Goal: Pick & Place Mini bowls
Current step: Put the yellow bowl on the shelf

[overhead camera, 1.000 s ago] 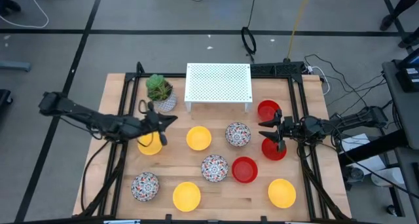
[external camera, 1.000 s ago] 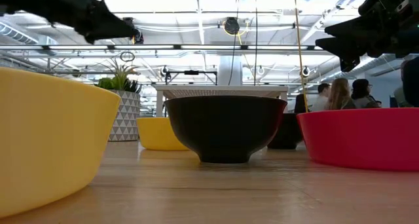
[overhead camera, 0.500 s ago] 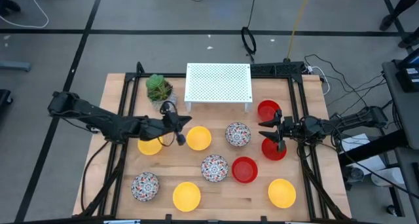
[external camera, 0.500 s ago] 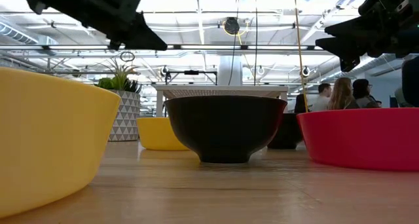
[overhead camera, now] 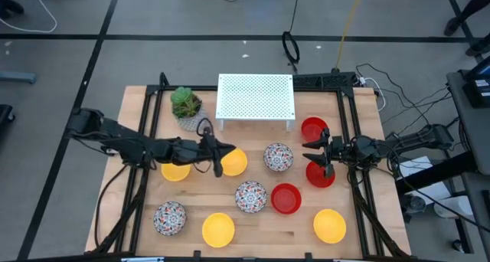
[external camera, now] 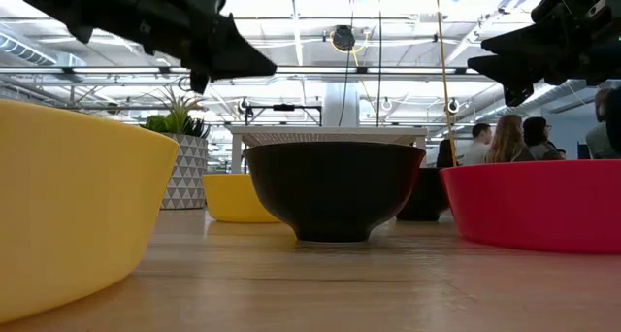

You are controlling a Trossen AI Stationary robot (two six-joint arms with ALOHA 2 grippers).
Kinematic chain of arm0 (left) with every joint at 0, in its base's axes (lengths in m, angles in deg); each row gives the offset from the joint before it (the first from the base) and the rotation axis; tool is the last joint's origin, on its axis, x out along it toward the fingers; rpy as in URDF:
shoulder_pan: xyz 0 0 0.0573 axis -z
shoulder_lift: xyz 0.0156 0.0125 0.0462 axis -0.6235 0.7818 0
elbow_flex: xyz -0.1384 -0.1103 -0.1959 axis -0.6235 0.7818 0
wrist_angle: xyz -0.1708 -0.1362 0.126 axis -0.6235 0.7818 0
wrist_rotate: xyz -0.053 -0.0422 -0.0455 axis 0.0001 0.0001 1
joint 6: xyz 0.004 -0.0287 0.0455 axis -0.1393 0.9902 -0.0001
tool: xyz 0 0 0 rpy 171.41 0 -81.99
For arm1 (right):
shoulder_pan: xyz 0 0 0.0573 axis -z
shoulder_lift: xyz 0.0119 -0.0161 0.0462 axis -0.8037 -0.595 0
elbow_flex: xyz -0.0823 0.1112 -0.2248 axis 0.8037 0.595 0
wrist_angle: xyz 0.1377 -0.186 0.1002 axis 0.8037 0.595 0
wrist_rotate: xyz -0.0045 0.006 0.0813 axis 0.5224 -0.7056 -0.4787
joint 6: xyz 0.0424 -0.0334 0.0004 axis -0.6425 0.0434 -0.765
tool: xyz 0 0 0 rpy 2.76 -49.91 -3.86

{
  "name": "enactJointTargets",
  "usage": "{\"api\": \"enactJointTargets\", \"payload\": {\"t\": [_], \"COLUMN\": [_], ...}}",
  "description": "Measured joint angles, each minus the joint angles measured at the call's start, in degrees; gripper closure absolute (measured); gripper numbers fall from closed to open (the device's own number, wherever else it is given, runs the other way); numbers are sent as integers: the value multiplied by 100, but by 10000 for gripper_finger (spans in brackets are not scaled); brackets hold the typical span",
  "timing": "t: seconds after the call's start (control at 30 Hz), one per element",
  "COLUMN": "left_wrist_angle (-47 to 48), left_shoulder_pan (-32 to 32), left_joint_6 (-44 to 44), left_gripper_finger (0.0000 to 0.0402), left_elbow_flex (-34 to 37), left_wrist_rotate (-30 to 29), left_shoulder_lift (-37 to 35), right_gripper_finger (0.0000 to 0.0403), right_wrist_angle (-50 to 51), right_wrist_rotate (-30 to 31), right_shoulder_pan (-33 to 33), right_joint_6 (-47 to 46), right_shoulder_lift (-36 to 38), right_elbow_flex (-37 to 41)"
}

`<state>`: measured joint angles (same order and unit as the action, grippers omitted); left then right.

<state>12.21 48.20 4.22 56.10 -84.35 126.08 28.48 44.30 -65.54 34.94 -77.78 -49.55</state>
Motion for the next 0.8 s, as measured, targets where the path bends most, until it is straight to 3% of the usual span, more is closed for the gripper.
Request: {"api": "enactJointTargets", "payload": {"t": [0.3,0.43,0.63,0.8], "left_wrist_angle": [-42,-51,-37,2], "left_shoulder_pan": [2,2,-105,-358], "left_joint_6": [253,-30,-268,-217], "left_gripper_finger": [381,381,380,350], "left_elbow_flex": [0,2,2,2], "left_wrist_rotate": [84,131,-344,23], "left_shoulder_lift": [491,513,513,513], "right_gripper_finger": [243,243,243,243], "right_wrist_angle": [0,0,0,0], "right_wrist_rotate": [0,0,0,0], "right_shoulder_pan": [0,0,0,0], "right_joint_6": [1,0,-1,1], "right_shoulder_lift": [0,0,0,0], "right_elbow_flex": [-1,-1,1,-1]}}
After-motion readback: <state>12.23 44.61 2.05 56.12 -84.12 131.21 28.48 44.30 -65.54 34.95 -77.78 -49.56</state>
